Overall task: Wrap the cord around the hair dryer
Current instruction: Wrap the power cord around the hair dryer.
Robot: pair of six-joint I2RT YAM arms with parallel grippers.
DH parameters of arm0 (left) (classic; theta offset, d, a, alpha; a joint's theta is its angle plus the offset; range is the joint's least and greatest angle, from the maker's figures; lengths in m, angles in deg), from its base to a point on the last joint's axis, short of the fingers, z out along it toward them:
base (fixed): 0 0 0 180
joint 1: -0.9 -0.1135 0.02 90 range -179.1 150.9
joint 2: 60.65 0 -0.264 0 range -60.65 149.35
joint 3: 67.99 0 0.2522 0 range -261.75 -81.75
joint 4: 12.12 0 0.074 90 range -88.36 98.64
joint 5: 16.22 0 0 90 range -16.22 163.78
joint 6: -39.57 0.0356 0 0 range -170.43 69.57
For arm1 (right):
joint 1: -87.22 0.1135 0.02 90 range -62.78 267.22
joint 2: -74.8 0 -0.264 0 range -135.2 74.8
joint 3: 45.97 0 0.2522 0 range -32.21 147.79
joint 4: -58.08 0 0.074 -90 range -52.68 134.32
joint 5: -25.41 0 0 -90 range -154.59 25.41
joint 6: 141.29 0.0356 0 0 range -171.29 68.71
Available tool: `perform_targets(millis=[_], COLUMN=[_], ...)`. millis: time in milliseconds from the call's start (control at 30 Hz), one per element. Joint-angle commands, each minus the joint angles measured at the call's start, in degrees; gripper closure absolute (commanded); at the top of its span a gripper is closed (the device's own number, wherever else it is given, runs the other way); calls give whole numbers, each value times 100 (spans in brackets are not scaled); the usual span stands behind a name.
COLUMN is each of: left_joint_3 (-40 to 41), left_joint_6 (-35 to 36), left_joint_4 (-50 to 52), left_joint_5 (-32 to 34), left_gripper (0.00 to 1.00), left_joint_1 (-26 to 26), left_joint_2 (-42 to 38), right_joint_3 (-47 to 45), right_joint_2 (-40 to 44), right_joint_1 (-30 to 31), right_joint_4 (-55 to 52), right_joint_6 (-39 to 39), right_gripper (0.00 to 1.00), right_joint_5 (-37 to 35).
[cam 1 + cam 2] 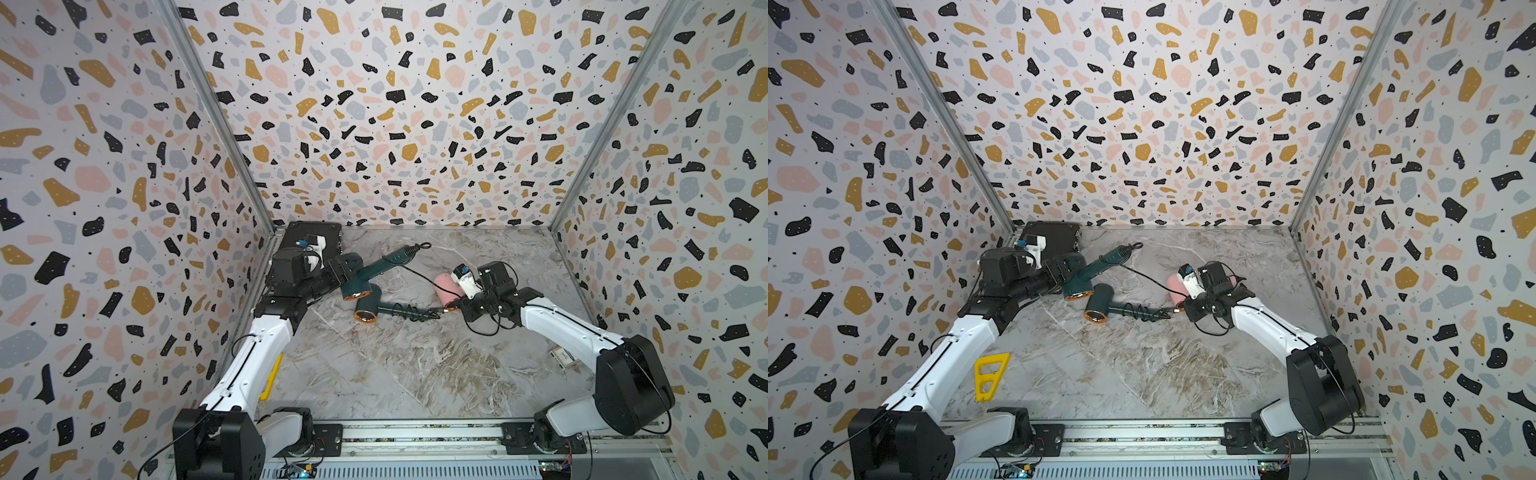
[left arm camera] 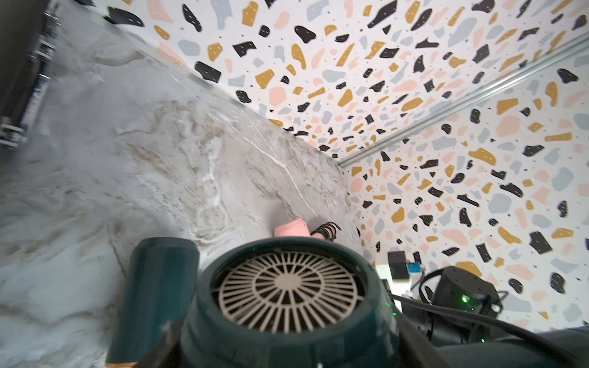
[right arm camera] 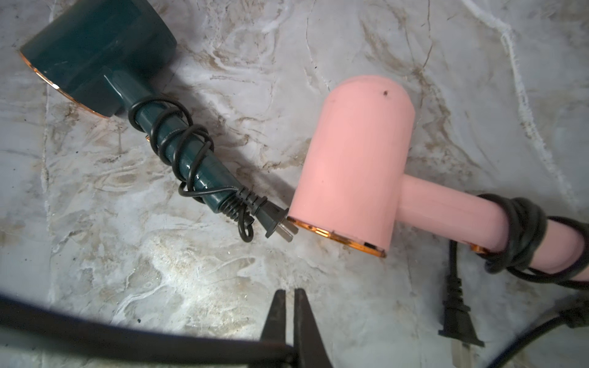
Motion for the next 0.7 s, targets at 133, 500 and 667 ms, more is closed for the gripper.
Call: perform_targets(millis=[133,500,667], left_joint_3=[-419,-1029,-1343], left_joint_6=[793,2262,3016], left_joint_4=[513,2013,2400], left_joint_5=[2282,4576,4106], left_gripper=[100,100,100], left_joint_1=[-12,910,1343], left_joint_2=[31,604,879], right_joint_3=[125,1103,1795], right_joint_2=[462,1002,819], right_joint_1=[635,1320,1321], right_joint_4=[-608,-1279,-1215], right_joint_6=[130,-395,-973], right_gripper=[100,100,100], right_joint_5=[-584,-1028,-1414])
